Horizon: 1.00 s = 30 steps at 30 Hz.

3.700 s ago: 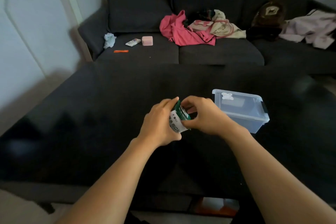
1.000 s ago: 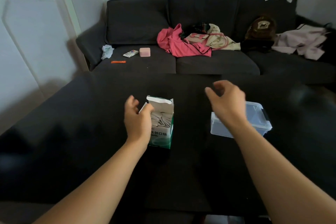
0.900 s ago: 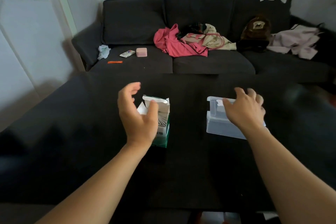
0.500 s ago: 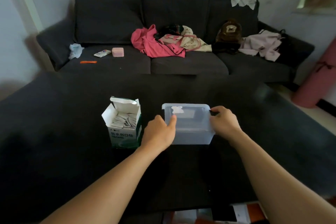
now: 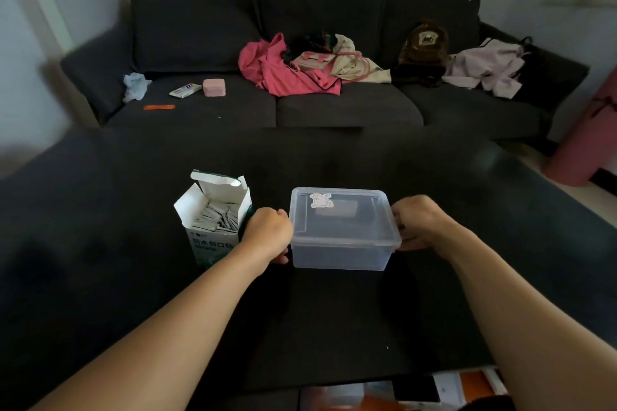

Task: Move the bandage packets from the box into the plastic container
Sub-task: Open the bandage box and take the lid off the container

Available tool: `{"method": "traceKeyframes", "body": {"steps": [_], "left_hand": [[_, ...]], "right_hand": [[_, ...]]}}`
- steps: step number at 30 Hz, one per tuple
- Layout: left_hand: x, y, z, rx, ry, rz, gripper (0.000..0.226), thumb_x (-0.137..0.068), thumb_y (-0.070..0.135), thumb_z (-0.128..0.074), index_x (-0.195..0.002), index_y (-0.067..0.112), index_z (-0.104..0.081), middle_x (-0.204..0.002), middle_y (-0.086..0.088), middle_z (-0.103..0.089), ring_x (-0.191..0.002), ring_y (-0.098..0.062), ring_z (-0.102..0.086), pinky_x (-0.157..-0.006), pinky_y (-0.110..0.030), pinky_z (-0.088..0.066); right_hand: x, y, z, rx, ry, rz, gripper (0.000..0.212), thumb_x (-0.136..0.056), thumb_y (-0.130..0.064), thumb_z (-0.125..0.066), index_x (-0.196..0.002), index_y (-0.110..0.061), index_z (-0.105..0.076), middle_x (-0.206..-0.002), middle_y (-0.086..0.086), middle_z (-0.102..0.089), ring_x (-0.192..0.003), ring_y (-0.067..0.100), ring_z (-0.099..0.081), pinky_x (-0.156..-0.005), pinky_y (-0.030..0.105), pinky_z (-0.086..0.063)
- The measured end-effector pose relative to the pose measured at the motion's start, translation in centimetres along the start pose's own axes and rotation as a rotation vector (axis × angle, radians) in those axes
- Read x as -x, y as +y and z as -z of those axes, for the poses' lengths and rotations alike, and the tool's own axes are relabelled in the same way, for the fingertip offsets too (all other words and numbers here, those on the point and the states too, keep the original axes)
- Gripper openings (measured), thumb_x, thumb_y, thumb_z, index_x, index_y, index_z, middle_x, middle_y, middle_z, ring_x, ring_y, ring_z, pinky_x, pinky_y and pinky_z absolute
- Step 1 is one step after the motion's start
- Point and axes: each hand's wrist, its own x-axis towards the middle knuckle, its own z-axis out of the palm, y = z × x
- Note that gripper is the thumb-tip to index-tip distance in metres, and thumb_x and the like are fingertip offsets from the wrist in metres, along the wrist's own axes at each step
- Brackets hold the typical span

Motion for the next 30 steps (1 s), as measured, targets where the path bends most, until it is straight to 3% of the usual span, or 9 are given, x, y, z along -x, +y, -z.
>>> {"method": "traceKeyframes", "body": {"steps": [3, 6, 12, 16, 19, 22, 24, 27, 30], "left_hand": [[-0.4, -0.8, -0.2, 0.049, -0.08, -0.01, 0.028, -0.104, 0.017, -0.041, -0.107, 0.003, -0.065, -0.081, -0.013, -0.059, -0.059, -0.023, -0.052, -0.048, -0.028, -0.043], [-0.4, -1.3, 0.0, 0.087, -0.102, -0.057, 0.031, -0.105, 0.021, -0.045, -0.132, 0.013, -0.058, -0.093, -0.012, -0.064, -0.068, -0.02, -0.056, -0.047, -0.028, -0.047], [-0.5, -1.8, 0.5, 0.321, -0.161, 0.042, 0.039, -0.106, 0.017, -0.048, -0.145, 0.015, -0.052, -0.108, -0.009, -0.065, -0.077, -0.018, -0.065, -0.046, -0.024, -0.054], [-0.3, -1.7, 0.8, 0.325, -0.158, 0.045, 0.033, -0.107, 0.019, -0.047, -0.138, 0.012, -0.057, -0.124, -0.012, -0.063, -0.097, -0.029, -0.068, -0.045, -0.023, -0.055], [0.0, -1.6, 1.0, 0.265, -0.12, 0.034, 0.031, -0.107, 0.02, -0.048, -0.136, 0.012, -0.057, -0.126, -0.012, -0.061, -0.097, -0.03, -0.069, -0.047, -0.025, -0.057], [0.8, -1.2, 1.3, 0.15, -0.06, -0.02, 0.027, -0.108, 0.024, -0.043, -0.124, 0.01, -0.058, -0.113, -0.015, -0.065, -0.081, -0.026, -0.073, -0.053, -0.029, -0.062], [1.7, -0.9, 1.6, 0.03, -0.021, -0.07, 0.034, -0.108, 0.03, -0.042, -0.133, 0.008, -0.049, -0.103, -0.015, -0.065, -0.071, -0.023, -0.073, -0.051, -0.029, -0.061], [3.1, -1.1, 2.4, -0.263, 0.016, -0.199, 0.052, -0.106, 0.04, -0.041, -0.147, 0.01, -0.034, -0.109, -0.012, -0.066, -0.058, -0.019, -0.073, -0.06, -0.034, -0.063], [4.2, -1.4, 3.8, -0.454, 0.147, -0.428, 0.048, -0.101, 0.046, -0.052, -0.135, 0.013, -0.049, -0.106, -0.005, -0.066, -0.073, -0.016, -0.071, -0.067, -0.032, -0.06]], "right_hand": [[0.3, -1.2, 0.0, 0.166, -0.148, 0.344, 0.081, -0.085, -0.052, -0.072, -0.154, -0.034, -0.034, -0.163, 0.0, -0.027, -0.147, 0.027, -0.03, -0.116, 0.052, -0.032], [1.1, -1.5, -1.6, 0.643, -0.328, 0.519, 0.132, -0.058, -0.06, -0.088, -0.16, -0.039, -0.006, -0.167, -0.015, 0.003, -0.154, 0.02, 0.008, -0.122, 0.055, -0.011], [1.3, -1.7, -2.4, 0.64, -0.236, 0.548, 0.13, -0.053, -0.049, -0.093, -0.158, -0.032, -0.018, -0.157, -0.007, -0.019, -0.146, 0.022, -0.015, -0.117, 0.051, -0.029], [1.9, -2.2, -0.4, 0.163, -0.337, 0.525, 0.114, -0.05, -0.044, -0.094, -0.149, -0.033, -0.039, -0.14, -0.007, -0.044, -0.132, 0.018, -0.042, -0.1, 0.034, -0.043], [0.8, -1.6, 1.4, -0.134, -0.041, 0.413, 0.106, -0.048, -0.048, -0.094, -0.142, -0.036, -0.046, -0.135, 0.001, -0.047, -0.124, 0.028, -0.05, -0.087, 0.04, -0.052], [-1.4, 0.4, 2.4, 0.171, 0.396, 0.024, 0.107, -0.055, -0.062, -0.089, -0.145, -0.034, -0.041, -0.149, 0.012, -0.033, -0.137, 0.04, -0.031, -0.1, 0.053, -0.044], [-1.9, 2.4, 2.0, 0.358, 0.368, -0.19, 0.122, -0.051, -0.072, -0.084, -0.151, -0.025, -0.033, -0.151, 0.019, -0.027, -0.14, 0.044, -0.024, -0.109, 0.057, -0.034], [-2.1, 4.9, 0.7, 0.514, 0.234, -0.29, 0.136, -0.045, -0.082, -0.078, -0.155, -0.025, -0.022, -0.156, 0.018, -0.019, -0.145, 0.042, -0.015, -0.112, 0.069, -0.022], [-0.9, 2.6, 0.2, 0.517, 0.341, -0.188, 0.109, -0.071, -0.077, -0.068, -0.156, -0.023, -0.026, -0.162, 0.017, -0.013, -0.149, 0.041, -0.012, -0.113, 0.069, -0.021]]}}
